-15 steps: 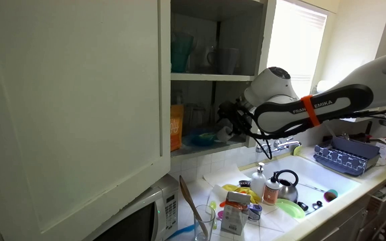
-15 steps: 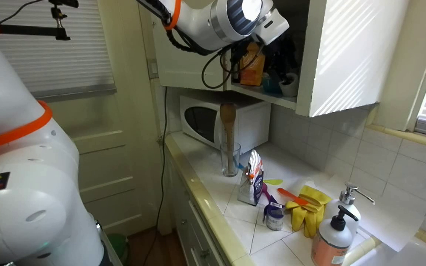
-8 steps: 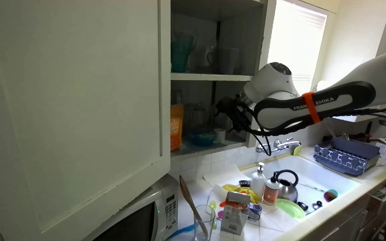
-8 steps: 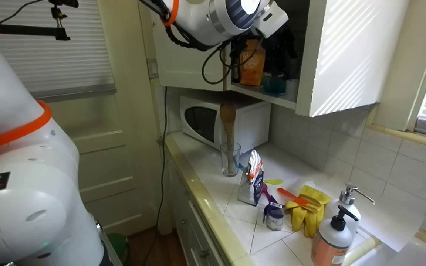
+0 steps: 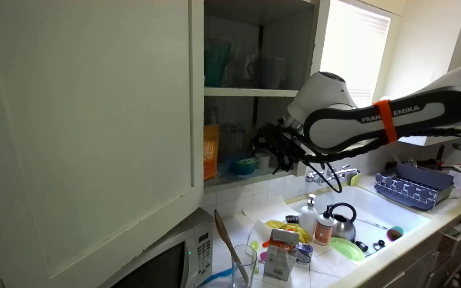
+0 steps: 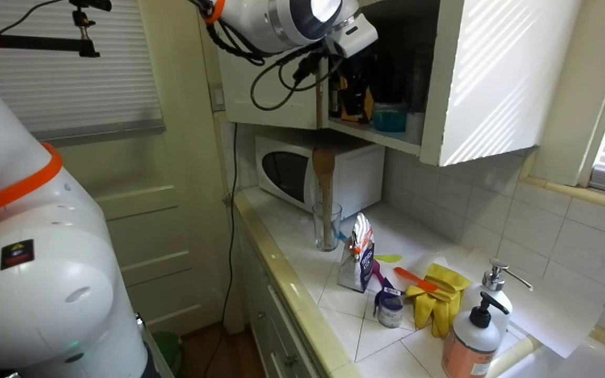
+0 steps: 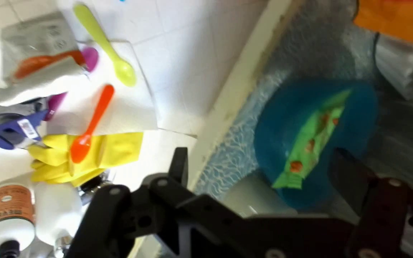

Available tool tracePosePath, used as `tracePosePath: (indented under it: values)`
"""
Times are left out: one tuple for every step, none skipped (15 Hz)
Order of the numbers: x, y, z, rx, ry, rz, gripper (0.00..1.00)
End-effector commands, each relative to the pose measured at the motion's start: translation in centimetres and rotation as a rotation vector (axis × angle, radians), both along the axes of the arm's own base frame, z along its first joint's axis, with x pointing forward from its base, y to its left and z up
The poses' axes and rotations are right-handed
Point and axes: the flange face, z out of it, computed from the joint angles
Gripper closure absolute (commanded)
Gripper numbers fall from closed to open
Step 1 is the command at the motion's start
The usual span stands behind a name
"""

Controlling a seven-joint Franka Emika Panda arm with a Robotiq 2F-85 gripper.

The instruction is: Remove the masking tape from the second shelf to the first shelf of the cabinet

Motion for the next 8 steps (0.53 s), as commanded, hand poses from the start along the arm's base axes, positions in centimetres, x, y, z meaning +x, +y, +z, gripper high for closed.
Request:
tracePosePath:
  values:
    - [-6.0, 2.8, 0.7, 0.010, 0.129, 0.069, 0.00]
    - [-7.6, 3.9, 1.6, 0.001, 0.155, 0.111, 0.00]
    - [-9.2, 4.8, 2.3, -0.010, 0.196, 0.152, 0.00]
    - [-11.0, 5.9, 3.5, -0.004, 0.236, 0.223, 0.00]
    - [-12.6, 6.7, 4.5, -0.006, 0.274, 0.265, 0.00]
    - [-14.1, 7.5, 5.5, -0.017, 0.316, 0.308, 0.00]
    - [-15.6, 8.3, 6.6, -0.027, 0.355, 0.352, 0.00]
    - [-17.0, 9.0, 7.7, -0.038, 0.393, 0.394, 0.00]
